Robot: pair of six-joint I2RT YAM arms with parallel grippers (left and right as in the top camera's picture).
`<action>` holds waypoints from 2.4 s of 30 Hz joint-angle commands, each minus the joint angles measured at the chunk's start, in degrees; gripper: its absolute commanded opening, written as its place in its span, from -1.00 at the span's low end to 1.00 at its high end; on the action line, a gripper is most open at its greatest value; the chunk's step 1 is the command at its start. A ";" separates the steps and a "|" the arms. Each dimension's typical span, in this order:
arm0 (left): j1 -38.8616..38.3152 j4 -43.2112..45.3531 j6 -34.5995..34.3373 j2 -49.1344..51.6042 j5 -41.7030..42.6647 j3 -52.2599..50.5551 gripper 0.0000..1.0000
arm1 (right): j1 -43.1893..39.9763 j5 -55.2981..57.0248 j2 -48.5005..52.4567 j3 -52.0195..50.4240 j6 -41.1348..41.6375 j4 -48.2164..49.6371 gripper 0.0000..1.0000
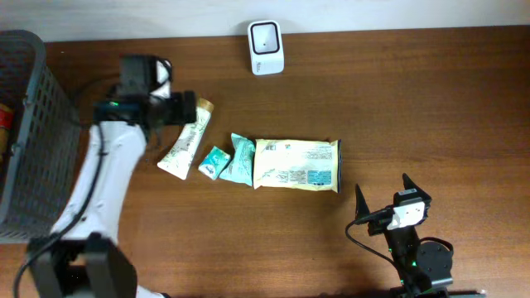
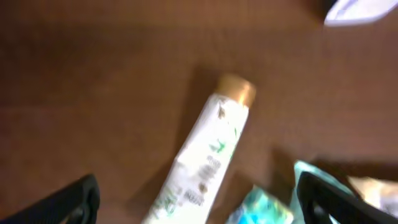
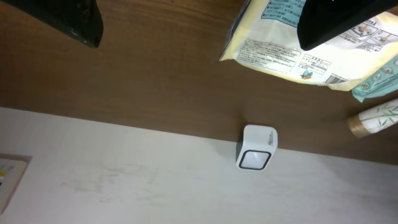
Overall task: Scan the item barcode
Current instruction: 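Lay the white tube left of the teal packets and release, then reach the left gripper into the basket and grasp the spaghetti package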
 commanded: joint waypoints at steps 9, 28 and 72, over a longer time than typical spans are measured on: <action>17.51 -19.78 2.32 -17.73 -6.75 14.84 0.98 | -0.28 0.52 -0.37 -0.46 0.66 -0.07 0.97; 17.46 -20.17 2.32 -13.88 -8.66 14.62 0.98 | -0.28 0.52 -0.37 -0.46 0.66 -0.04 0.97; 30.05 -13.49 6.80 -1.05 -3.63 34.23 0.82 | -0.28 0.52 -0.37 -0.46 0.66 -0.07 0.97</action>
